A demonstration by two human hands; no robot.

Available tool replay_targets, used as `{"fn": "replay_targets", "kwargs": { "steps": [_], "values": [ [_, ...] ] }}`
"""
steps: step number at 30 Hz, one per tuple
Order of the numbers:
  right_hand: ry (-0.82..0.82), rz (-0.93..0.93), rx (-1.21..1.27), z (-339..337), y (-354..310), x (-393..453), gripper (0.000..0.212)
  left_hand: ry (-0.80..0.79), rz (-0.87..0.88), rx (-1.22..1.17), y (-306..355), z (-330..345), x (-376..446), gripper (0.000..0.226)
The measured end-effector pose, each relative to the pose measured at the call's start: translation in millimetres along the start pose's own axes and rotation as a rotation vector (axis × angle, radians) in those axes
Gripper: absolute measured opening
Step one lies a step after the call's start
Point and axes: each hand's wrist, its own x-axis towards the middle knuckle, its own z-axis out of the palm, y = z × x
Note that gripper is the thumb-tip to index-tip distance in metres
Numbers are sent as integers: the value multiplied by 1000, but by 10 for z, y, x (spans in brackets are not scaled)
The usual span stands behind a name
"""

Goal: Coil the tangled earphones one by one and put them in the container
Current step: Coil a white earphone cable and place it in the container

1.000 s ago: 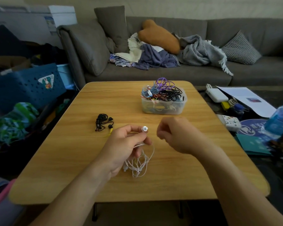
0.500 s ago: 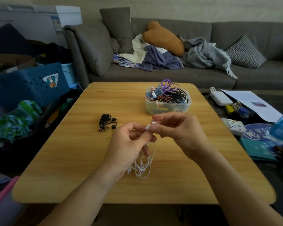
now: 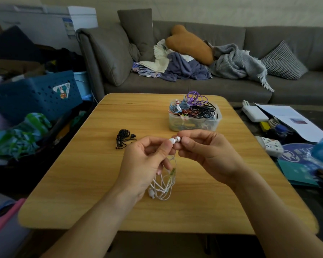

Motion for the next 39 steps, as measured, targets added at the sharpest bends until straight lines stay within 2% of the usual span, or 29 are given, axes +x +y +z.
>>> {"fn": "replay_targets", "kwargs": {
  "steps": [4,17,21,30,36,39],
  "values": [
    [6,20,5,-4,-10,-5,18,-15,11,31,-1,8,-19,18],
    [-101,154,-80,-47,-49,-33,27,-110,21,140,19,-29,-32,27],
    [-102,168,-90,-54,-57,-34,32,-104,58,184,14,-37,-16,23],
    [-57,210,-71,4,-59,-50,18,-108,107,238,14,-93,9,4],
    [-71,260,-46,4,-33,-40,13,-151,176,293,27,-105,23,1],
    [-88,264,-46,10,-23,-47,18,-163,185,274,29,-107,15,12]
  ]
}}
